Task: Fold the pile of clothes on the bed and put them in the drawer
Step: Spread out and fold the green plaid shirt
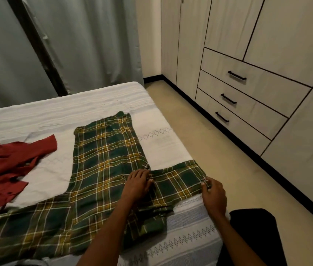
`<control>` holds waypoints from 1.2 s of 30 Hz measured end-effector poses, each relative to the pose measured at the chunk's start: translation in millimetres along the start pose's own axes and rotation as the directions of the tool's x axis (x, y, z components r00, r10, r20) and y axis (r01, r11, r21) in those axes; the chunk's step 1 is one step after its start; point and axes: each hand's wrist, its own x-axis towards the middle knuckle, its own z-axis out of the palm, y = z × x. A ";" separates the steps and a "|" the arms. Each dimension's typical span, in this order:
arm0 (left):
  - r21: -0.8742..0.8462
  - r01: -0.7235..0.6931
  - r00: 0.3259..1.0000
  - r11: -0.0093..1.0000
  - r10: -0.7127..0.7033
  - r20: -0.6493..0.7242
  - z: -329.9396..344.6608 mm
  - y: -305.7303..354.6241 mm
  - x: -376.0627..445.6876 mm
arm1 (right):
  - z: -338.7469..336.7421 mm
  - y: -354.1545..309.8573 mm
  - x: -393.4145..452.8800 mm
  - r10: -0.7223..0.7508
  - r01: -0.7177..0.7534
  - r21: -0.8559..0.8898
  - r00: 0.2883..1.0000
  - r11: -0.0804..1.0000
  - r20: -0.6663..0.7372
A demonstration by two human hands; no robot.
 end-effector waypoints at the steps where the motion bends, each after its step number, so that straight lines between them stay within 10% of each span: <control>1: -0.007 -0.030 0.999 1.000 0.030 0.015 -1.0 7.7 7.7 | -4.7 2.0 7.5 0.102 -0.102 0.018 0.994 0.995 0.031; 5: 0.034 -0.190 0.981 0.981 0.188 0.054 4.3 45.9 44.7 | -11.8 14.6 32.0 0.398 -0.432 0.090 0.881 0.898 0.258; 12: 0.031 0.000 0.977 1.000 -0.007 0.213 25.2 94.3 96.1 | -1.1 30.5 72.5 0.330 -0.524 0.311 0.798 0.793 0.504; 16: 0.042 -0.001 0.982 0.999 -0.007 0.189 20.4 90.3 106.2 | -2.2 15.1 85.1 0.406 -0.625 0.626 0.780 0.466 0.475; 22: -0.199 0.012 0.972 0.980 0.035 0.234 0.2 81.8 116.1 | -22.9 -64.6 98.9 0.397 -0.326 0.945 0.870 0.015 0.293; 28: -0.752 0.147 0.975 0.643 0.036 0.221 -59.3 99.2 111.9 | -50.0 -147.5 86.3 0.096 -0.307 0.949 0.945 -0.072 0.313; 31: -0.913 0.106 0.978 0.393 0.127 0.168 -94.7 99.9 105.6 | -53.3 -183.1 76.2 -0.030 -0.356 0.934 0.934 0.035 0.357; 36: -0.959 -0.076 0.997 0.272 0.005 -0.077 -139.0 73.3 97.2 | -53.1 -240.5 68.5 -0.160 -0.321 0.916 0.918 0.240 0.364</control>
